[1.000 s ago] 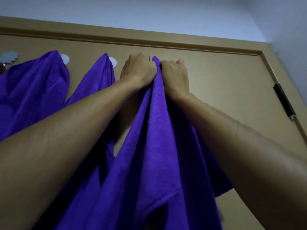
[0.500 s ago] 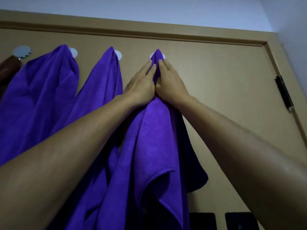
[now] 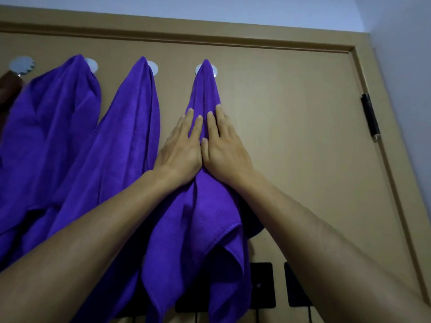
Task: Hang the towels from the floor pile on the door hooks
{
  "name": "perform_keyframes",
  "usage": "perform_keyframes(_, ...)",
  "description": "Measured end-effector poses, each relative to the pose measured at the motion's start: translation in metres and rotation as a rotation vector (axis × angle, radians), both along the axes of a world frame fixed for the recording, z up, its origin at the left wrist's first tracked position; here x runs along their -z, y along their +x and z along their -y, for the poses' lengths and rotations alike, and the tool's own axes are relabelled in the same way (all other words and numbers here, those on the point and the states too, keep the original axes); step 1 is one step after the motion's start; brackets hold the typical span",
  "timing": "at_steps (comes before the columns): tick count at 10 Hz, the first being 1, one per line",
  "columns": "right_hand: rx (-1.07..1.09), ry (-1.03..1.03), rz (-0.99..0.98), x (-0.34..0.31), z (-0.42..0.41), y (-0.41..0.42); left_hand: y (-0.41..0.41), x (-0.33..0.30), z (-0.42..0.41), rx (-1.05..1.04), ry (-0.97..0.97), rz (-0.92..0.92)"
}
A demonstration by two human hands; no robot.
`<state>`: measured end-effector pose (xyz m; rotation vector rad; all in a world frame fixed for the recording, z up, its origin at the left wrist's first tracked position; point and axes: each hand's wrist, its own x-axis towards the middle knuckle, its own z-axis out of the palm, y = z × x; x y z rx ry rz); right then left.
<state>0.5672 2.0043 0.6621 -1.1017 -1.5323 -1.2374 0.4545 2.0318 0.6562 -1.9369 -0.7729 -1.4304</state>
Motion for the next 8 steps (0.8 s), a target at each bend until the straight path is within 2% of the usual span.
perform_keyframes(2,0.014,-0.066,-0.008,0.050,0.019,0.001,0.005,0.047,0.011,-0.120,-0.043,-0.029)
perform_keyframes(4,0.017,-0.251,-0.004,0.106,0.053,-0.002,0.004,0.105,0.054,-0.179,-0.271,-0.096)
perform_keyframes(5,0.087,-0.284,0.015,0.138,0.065,-0.007,0.000,0.133,0.068,-0.190,-0.437,-0.145)
perform_keyframes(6,0.155,-0.479,-0.009,0.170,0.092,-0.017,-0.009,0.161,0.087,-0.187,-0.586,-0.245)
perform_keyframes(7,0.118,-0.722,-0.115,0.196,0.118,-0.024,-0.021,0.187,0.101,-0.185,-0.800,-0.364)
perform_keyframes(8,0.078,-0.916,-0.179,0.230,0.138,-0.028,-0.044,0.220,0.116,-0.240,-0.894,-0.476)
